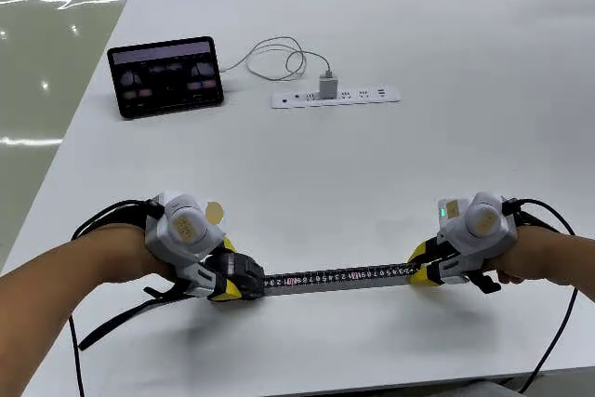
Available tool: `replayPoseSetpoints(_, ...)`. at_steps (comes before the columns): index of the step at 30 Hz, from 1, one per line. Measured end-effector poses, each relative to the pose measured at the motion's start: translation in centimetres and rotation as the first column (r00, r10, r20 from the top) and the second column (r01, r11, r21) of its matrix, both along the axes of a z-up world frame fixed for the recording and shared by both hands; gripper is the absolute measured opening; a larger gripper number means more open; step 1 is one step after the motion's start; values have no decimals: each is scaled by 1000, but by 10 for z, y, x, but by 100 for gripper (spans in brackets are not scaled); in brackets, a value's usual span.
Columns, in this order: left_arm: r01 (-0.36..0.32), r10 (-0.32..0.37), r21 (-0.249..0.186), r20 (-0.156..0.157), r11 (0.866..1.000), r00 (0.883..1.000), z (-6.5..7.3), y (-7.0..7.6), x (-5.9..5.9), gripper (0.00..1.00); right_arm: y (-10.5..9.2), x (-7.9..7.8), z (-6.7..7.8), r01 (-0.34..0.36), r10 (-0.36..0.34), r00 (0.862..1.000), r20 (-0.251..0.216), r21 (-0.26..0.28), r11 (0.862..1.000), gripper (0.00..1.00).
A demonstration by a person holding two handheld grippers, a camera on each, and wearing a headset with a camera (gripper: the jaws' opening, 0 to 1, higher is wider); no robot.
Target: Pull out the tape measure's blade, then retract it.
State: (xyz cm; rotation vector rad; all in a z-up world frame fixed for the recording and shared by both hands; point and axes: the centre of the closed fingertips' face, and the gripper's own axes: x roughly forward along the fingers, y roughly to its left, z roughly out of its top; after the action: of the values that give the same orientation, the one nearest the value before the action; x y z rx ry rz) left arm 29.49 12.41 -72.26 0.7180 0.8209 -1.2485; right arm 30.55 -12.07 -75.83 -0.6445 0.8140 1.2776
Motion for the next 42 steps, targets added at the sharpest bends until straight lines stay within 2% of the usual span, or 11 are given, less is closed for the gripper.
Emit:
replayPoseSetpoints(13, 2, -2, -2, 0, 1000, 1000, 0, 0, 0, 32, 0, -2, 1, 2, -2, 1000, -30, 11, 1000, 11)
replayPoseSetpoints(24, -5, 5, -12, 6, 1000, 1000, 0, -1, 0, 32, 2, -1, 0, -21, 21, 999, -32, -9, 1000, 12)
replayPoseSetpoints(26, -4, 5, -13, 8, 1000, 1000, 0, -1, 1, 32, 2, -1, -1, -64, 64, 998, -6, -37, 997, 12)
replayPoseSetpoints(42, 13, -12, -22, 19, 1000, 1000, 1, -3, 1, 33, 2, -1, -1, -67, 66, 998, -6, -48, 997, 12)
